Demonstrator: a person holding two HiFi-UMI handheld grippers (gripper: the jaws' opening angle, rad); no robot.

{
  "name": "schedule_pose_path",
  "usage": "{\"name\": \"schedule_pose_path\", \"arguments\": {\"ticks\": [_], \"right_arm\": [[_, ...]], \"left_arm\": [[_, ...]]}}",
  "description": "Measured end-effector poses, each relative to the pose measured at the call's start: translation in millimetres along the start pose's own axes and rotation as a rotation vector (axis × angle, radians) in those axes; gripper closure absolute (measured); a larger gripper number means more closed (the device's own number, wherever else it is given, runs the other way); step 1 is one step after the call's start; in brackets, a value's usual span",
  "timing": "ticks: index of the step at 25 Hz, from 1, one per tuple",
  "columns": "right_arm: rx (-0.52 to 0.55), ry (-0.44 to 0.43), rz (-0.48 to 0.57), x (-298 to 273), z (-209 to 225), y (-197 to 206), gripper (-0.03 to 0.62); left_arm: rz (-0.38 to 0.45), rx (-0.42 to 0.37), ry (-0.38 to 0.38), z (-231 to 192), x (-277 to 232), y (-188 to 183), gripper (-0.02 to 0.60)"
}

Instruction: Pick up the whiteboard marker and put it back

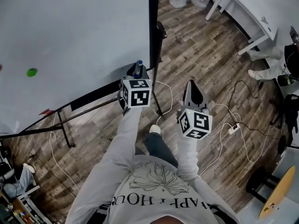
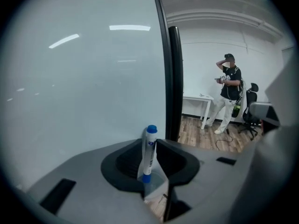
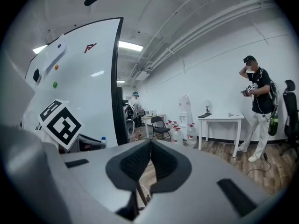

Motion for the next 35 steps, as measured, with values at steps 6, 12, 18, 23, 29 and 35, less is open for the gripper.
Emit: {"name": "schedule_pose_path", "arguments": {"ticks": [6, 12, 18, 23, 29, 35], "right_arm": [[-0.007, -0.010, -0.003, -8.1, 3.9, -1.3, 0.591], [-0.002, -0.027, -0.001, -12.5, 0.9, -2.3, 0.591], [0.007, -0.054, 0.007, -11.3, -6.4, -7.8, 0.591], [0.016, -0.091, 0.025, -7.8, -15.3, -15.2, 0.591], [0.023, -0.183, 0.053, -10.6, -41.2, -26.2, 0.591], [0.036, -0.278, 0.073, -11.3, -84.4, -35.7, 0.591]], "left_arm": [[-0.010, -0.011, -0.017, 0.2, -2.0, 0.3, 0.517], [0.001, 0.002, 0.019, -2.3, -1.4, 0.7, 0.520], [0.054, 0.009, 0.063, -0.5, 12.7, -8.6, 0.520], [0.110, 0.040, 0.082, -1.5, 39.5, -16.7, 0.520], [0.198, 0.106, 0.062, -20.2, 82.0, -27.3, 0.520], [0.282, 0.151, 0.000, -53.2, 128.7, -31.4, 0.520]]}}
Point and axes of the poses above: the fingertips, and each gripper's own axes: x backward along the fingers, z to its right, y out of its underside, the point moved 8 cm from there along x, backward along the fingers, and after that the axes turned 4 degrees about -x, right-handed, at the moved point
